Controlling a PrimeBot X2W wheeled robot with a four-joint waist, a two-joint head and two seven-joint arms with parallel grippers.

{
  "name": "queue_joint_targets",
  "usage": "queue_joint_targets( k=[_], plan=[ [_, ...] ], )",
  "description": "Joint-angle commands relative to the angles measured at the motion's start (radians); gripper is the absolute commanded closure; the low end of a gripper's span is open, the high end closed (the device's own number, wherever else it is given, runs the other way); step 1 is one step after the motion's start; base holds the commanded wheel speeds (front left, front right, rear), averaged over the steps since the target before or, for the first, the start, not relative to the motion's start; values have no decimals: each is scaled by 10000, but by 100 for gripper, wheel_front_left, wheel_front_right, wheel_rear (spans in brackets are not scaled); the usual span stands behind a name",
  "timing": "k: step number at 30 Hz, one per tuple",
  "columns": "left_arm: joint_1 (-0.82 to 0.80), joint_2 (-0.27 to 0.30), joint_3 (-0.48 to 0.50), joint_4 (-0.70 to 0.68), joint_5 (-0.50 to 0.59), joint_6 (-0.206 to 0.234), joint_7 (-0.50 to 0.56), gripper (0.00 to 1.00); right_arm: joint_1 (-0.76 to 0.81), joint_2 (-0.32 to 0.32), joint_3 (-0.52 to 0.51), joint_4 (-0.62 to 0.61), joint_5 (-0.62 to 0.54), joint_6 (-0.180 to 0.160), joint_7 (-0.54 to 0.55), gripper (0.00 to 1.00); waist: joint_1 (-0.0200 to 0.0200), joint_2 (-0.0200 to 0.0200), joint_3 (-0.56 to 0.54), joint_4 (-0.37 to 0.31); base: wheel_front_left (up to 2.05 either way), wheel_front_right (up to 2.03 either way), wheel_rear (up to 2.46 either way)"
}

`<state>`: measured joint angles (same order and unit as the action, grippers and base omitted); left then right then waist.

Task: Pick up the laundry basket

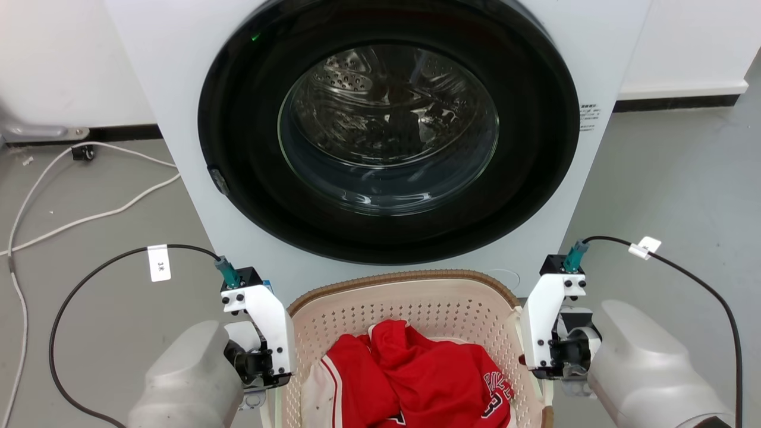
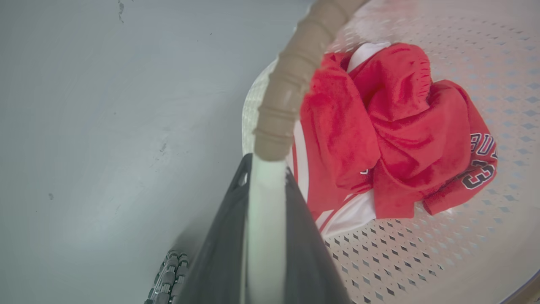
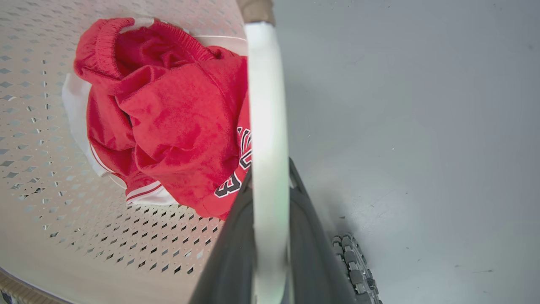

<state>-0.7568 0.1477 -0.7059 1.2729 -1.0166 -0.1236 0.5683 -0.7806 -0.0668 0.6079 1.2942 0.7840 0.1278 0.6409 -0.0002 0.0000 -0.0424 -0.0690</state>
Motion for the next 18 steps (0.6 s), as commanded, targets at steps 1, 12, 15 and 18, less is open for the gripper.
queue_joint_targets(
  k=[1,12,15,18],
  plan=[
    [67,-255,18,-99,-93,-126,-64,100,96,188,-109,-102,76,53,-13,100,2,0,-104,12,0,0,0],
    [343,-257,-122,-10,-156,-120,-94,100,439,206,-414,-98,-84,53,186,100,2,0,-306,-63,0,0,0],
    [344,-264,-146,15,-172,-120,-113,100,432,216,-495,-98,-110,51,180,100,2,0,-316,-65,0,0,0],
    [291,-277,-180,26,-164,-120,-142,100,411,222,-570,-98,-173,51,104,100,2,0,-310,-42,0,0,0]
  ],
)
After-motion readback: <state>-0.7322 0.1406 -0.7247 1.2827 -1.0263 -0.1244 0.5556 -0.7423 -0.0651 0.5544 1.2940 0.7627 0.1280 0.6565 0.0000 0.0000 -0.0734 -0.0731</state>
